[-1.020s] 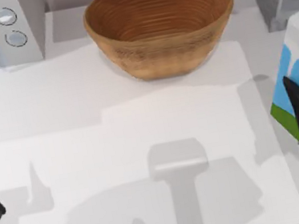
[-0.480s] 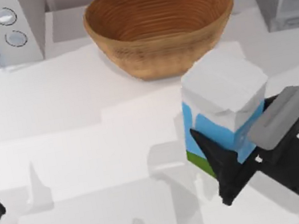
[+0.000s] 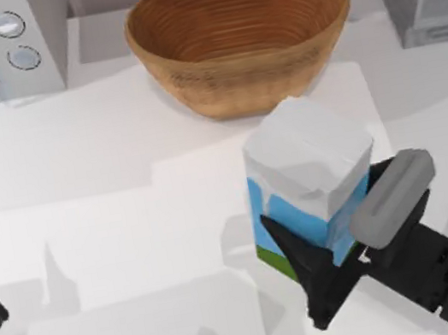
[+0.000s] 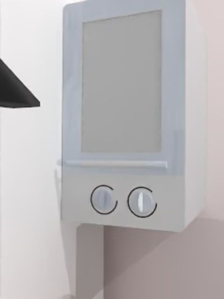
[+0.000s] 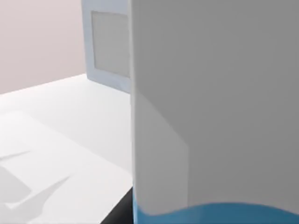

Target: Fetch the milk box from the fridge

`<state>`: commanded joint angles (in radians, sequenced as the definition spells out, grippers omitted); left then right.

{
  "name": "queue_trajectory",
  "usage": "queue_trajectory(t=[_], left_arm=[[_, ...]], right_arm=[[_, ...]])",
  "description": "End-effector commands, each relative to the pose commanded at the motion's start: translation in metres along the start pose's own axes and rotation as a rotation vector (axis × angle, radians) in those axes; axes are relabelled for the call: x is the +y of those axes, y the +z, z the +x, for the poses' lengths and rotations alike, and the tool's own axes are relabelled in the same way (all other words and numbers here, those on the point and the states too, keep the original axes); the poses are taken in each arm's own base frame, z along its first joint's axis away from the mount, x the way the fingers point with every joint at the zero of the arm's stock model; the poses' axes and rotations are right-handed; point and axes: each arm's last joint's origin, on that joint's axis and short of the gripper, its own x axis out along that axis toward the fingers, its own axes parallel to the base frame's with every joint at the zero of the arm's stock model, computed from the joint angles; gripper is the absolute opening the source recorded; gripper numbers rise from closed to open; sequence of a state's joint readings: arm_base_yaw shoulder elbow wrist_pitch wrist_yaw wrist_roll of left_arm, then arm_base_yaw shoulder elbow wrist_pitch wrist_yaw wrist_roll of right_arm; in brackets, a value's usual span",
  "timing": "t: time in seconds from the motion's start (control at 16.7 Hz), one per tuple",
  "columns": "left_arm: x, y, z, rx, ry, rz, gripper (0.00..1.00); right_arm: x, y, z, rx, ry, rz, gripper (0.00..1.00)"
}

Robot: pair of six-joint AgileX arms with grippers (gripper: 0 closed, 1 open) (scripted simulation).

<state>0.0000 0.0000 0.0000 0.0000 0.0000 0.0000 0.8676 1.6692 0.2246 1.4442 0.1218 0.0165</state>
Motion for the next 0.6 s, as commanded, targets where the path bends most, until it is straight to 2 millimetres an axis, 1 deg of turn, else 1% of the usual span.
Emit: queue_trajectory(t=[0.12,0.24,0.6], left_arm=[[0.0,0.0,0.0,0.0,0.0,0.0,1.0],[0.0,0.0,0.0,0.0,0.0,0.0,1.0],[0.0,0.0,0.0,0.0,0.0,0.0,1.0]], right_arm=[[-0.001,-0.001,-0.001,0.006,-0.003,0.001,0.0],[-0.001,-0.004,0.004,0.012,-0.004,-0.001,0.0],[0.0,-0.029,0.04,0.02,-0.002,0.001,0.0]])
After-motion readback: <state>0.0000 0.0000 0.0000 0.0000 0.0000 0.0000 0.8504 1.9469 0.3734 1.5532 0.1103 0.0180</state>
